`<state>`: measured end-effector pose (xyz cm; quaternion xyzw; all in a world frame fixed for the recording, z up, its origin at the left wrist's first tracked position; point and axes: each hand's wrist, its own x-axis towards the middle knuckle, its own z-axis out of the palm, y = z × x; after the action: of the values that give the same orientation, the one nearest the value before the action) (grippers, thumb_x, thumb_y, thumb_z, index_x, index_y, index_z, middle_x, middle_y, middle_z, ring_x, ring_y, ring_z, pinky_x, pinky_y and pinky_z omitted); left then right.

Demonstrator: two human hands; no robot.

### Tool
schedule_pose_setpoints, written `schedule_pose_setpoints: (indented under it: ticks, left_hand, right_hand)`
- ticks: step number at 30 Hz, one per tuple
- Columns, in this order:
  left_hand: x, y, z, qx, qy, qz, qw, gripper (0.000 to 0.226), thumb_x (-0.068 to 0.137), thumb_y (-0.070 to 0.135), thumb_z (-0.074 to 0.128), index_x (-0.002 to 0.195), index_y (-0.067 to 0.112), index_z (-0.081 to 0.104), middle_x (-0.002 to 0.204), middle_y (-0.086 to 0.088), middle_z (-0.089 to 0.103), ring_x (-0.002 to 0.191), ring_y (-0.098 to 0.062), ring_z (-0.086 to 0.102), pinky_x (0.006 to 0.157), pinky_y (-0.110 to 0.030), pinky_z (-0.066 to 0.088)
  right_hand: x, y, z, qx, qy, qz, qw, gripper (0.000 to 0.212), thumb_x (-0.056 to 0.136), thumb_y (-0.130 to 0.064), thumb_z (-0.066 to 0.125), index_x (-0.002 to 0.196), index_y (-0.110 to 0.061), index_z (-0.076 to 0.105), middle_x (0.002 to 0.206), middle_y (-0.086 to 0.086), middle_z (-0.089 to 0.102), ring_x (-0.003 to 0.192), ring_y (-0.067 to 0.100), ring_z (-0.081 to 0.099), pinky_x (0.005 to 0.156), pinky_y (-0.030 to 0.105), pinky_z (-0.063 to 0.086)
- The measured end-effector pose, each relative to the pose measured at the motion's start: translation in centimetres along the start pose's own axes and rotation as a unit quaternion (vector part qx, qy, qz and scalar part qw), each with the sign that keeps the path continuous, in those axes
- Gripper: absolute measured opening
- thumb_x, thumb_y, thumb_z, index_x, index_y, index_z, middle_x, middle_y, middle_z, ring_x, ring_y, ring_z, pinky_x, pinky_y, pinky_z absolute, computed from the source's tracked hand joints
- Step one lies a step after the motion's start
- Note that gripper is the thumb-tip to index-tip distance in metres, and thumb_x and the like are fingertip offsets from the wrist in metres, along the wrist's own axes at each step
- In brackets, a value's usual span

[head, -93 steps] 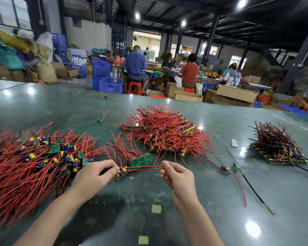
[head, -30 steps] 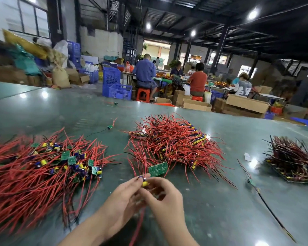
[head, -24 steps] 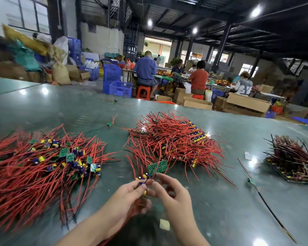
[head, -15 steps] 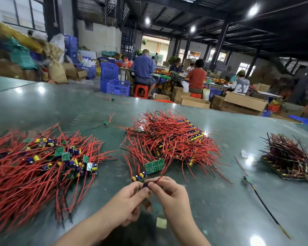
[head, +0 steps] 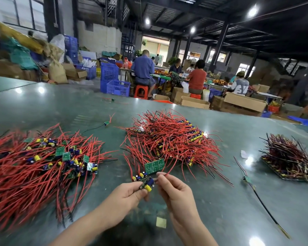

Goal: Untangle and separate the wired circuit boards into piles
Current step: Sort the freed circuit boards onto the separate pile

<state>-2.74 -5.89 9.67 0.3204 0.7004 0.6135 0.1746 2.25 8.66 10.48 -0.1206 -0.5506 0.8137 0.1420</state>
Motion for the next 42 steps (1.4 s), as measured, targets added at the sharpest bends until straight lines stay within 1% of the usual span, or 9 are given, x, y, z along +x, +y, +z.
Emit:
schedule_pose_setpoints:
  ticks: [12, 17, 23, 28, 30, 33, 36, 38, 42]
  left_hand:
    - [0.0, 0.1, -0.2, -0.095, -0.026, -0.055, 0.994, 0.023, 0.095, 0.017, 0.043, 0.079, 0.003, 0.053, 0.039, 0.006, 0.025, 0.03, -0.003, 0.017, 0.031, -0.012, 0.017]
    - [0.1, 0.3, -0.5, -0.081, -0.033, -0.046, 0.995, 0.025, 0.087, 0.027, 0.048, 0.078, 0.005, 0.055, 0.039, 0.005, 0.026, 0.031, -0.004, 0.019, 0.032, -0.013, 0.018]
    - [-0.1, 0.3, -1.1, -0.085, -0.035, -0.064, 0.994, 0.026, 0.086, 0.031, 0.049, 0.076, 0.008, 0.057, 0.041, 0.004, 0.024, 0.033, -0.007, 0.016, 0.033, -0.013, 0.016]
    - [0.0, -0.1, -1.1, 0.035, -0.014, -0.059, 0.998, 0.026, 0.097, 0.022, 0.047, 0.075, 0.013, 0.057, 0.043, 0.008, 0.028, 0.036, -0.007, 0.023, 0.041, -0.019, 0.021]
    - [-0.2, -0.3, -1.1, 0.241, 0.026, -0.038, 0.969, 0.027, 0.097, 0.035, 0.047, 0.075, 0.023, 0.058, 0.045, 0.006, 0.039, 0.043, -0.007, 0.035, 0.048, -0.024, 0.025]
    - [-0.7, 0.0, -1.1, 0.481, 0.066, 0.017, 0.874, 0.021, 0.095, 0.043, 0.046, 0.085, 0.026, 0.055, 0.054, 0.005, 0.051, 0.058, -0.011, 0.055, 0.049, -0.028, 0.029]
    - [-0.7, 0.0, -1.3, 0.617, 0.065, 0.092, 0.779, 0.016, 0.073, 0.036, 0.07, 0.066, 0.026, 0.059, 0.037, -0.001, 0.047, 0.032, -0.016, 0.047, 0.035, -0.024, 0.006]
    - [-0.8, 0.1, -1.1, 0.577, 0.072, 0.085, 0.809, 0.012, 0.082, 0.031, 0.062, 0.071, 0.027, 0.058, 0.043, 0.003, 0.055, 0.037, -0.011, 0.05, 0.037, -0.025, 0.018]
    - [-0.3, -0.9, -1.0, 0.259, 0.062, -0.008, 0.964, 0.021, 0.095, 0.036, 0.049, 0.077, 0.035, 0.059, 0.051, 0.01, 0.045, 0.05, -0.005, 0.039, 0.055, -0.026, 0.028]
  right_hand:
    - [-0.2, -0.4, 0.1, -0.043, -0.015, -0.011, 0.999, 0.016, 0.066, -0.027, 0.069, 0.075, -0.017, 0.077, 0.083, 0.007, 0.074, 0.064, 0.004, 0.06, 0.063, 0.019, 0.046]
    - [0.0, -0.7, -0.3, 0.003, 0.041, -0.033, 0.999, 0.022, 0.081, -0.002, 0.063, 0.068, -0.014, 0.077, 0.068, -0.001, 0.07, 0.054, -0.001, 0.055, 0.055, 0.012, 0.045]
    - [0.1, -0.4, -0.3, -0.003, 0.066, -0.07, 0.995, 0.017, 0.079, -0.006, 0.066, 0.076, -0.017, 0.078, 0.066, -0.002, 0.064, 0.052, 0.002, 0.043, 0.053, 0.011, 0.04]
    - [1.1, -0.6, -1.7, -0.038, 0.128, -0.077, 0.988, 0.024, 0.083, -0.007, 0.066, 0.079, -0.029, 0.078, 0.065, -0.009, 0.065, 0.055, 0.005, 0.038, 0.053, 0.013, 0.037]
    - [1.1, -0.5, -1.8, -0.056, 0.136, -0.059, 0.987, 0.021, 0.082, -0.008, 0.067, 0.08, -0.026, 0.078, 0.064, -0.008, 0.065, 0.051, 0.004, 0.037, 0.05, 0.013, 0.036]
    - [1.3, -0.5, -2.4, -0.047, 0.181, -0.035, 0.982, 0.009, 0.082, -0.008, 0.069, 0.082, -0.014, 0.075, 0.066, -0.002, 0.071, 0.044, 0.002, 0.04, 0.043, 0.013, 0.037]
    - [1.7, -0.7, -2.9, -0.022, 0.199, -0.021, 0.979, 0.009, 0.084, -0.009, 0.066, 0.087, -0.013, 0.073, 0.063, -0.005, 0.067, 0.045, 0.002, 0.042, 0.046, 0.016, 0.039]
    - [1.8, -0.8, -2.6, 0.039, 0.18, 0.0, 0.983, 0.012, 0.089, -0.008, 0.06, 0.089, -0.013, 0.071, 0.063, -0.005, 0.067, 0.044, 0.002, 0.043, 0.046, 0.016, 0.039]
    - [2.1, -0.9, -2.1, 0.224, 0.131, 0.065, 0.964, 0.017, 0.093, -0.01, 0.051, 0.085, -0.018, 0.064, 0.06, -0.003, 0.065, 0.039, 0.003, 0.045, 0.039, 0.014, 0.038]
